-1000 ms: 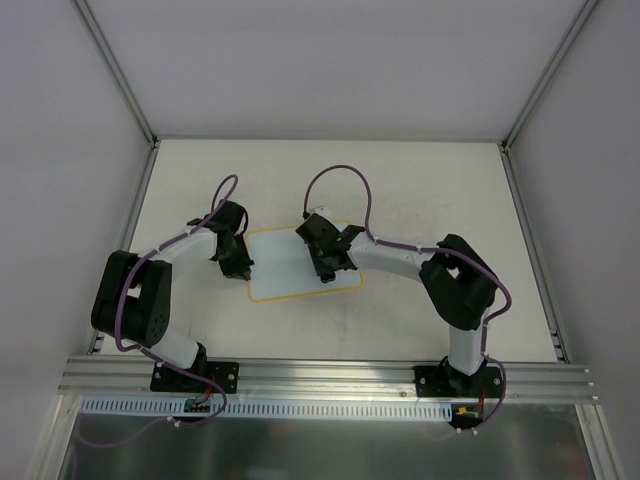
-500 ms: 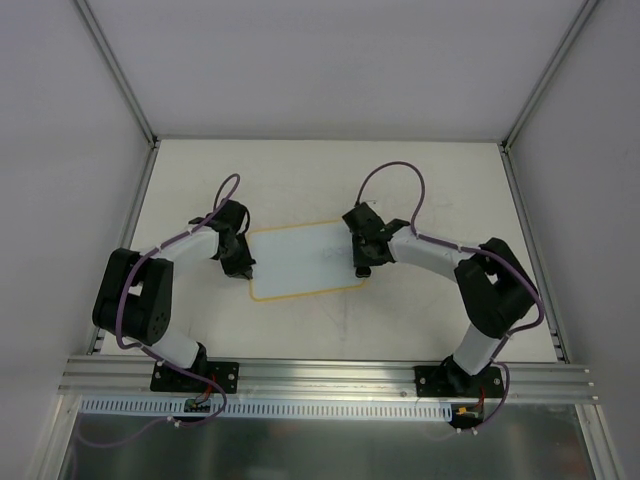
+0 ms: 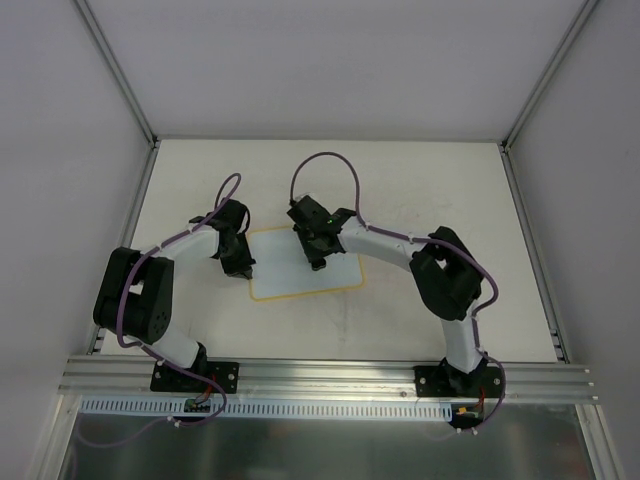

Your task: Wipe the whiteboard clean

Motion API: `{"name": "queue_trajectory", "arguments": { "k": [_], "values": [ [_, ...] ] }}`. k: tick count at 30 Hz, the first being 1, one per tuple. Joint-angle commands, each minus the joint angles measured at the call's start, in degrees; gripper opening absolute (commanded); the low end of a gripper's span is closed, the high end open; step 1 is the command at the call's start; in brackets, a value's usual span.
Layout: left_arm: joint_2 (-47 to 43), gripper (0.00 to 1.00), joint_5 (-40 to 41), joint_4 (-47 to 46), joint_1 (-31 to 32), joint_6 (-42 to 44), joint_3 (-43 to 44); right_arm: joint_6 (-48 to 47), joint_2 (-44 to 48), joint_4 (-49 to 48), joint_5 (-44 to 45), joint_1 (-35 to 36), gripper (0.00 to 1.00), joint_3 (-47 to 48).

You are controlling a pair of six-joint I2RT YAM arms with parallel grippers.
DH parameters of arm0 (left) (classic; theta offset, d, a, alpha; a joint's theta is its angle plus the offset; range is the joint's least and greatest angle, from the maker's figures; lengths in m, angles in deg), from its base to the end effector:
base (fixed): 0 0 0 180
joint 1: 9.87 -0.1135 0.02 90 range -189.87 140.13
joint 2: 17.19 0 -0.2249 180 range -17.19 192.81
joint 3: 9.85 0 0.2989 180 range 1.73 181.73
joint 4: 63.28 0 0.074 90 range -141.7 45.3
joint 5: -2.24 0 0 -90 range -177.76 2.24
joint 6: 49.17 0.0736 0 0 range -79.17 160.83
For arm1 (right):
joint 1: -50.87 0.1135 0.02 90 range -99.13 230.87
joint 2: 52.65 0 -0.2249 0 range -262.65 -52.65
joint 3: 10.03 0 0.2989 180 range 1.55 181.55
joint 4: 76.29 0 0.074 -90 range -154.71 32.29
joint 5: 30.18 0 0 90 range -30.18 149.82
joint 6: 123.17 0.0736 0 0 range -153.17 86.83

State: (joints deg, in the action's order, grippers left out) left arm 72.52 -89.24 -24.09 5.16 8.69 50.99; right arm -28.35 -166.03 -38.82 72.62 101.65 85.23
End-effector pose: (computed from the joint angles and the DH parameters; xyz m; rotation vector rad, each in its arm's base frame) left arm 0.3238 -0.0889 0.0572 -0.4082 2.7602 -0.2494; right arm 0.3134 0.3582 0.1067 -0.8989 2.3428 0.1133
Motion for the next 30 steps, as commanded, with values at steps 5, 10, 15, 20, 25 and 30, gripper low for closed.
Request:
{"name": "queue_trajectory", "arguments": {
  "k": [5,10,15,20,25,30],
  "values": [
    [2.49,0.0,3.85,2.88,-0.26,2.08,-0.74,-4.29,-8.52,1.0,-5.41,2.3,0.0,8.86],
    [2.31,0.0,4.46,2.88,-0.26,2.26,-1.27,-4.29,-7.47,1.71,-2.52,1.08,0.01,5.71],
    [2.66,0.0,4.64,3.14,-0.35,2.17,-1.53,-0.69,-4.04,4.07,0.82,-4.72,0.0,-0.7],
    [2.84,0.0,4.64,3.15,-0.26,1.99,-1.44,0.19,-1.49,7.67,6.35,-10.69,0.0,-3.26],
    [2.75,0.0,4.38,3.23,-0.26,2.08,-1.27,1.16,-0.52,9.79,7.6,-14.39,0.0,-4.14],
    [2.66,0.0,3.24,3.23,-0.26,1.99,-0.83,0.19,-0.79,7.43,2.5,-13.52,0.0,-3.87]
  ]
}}
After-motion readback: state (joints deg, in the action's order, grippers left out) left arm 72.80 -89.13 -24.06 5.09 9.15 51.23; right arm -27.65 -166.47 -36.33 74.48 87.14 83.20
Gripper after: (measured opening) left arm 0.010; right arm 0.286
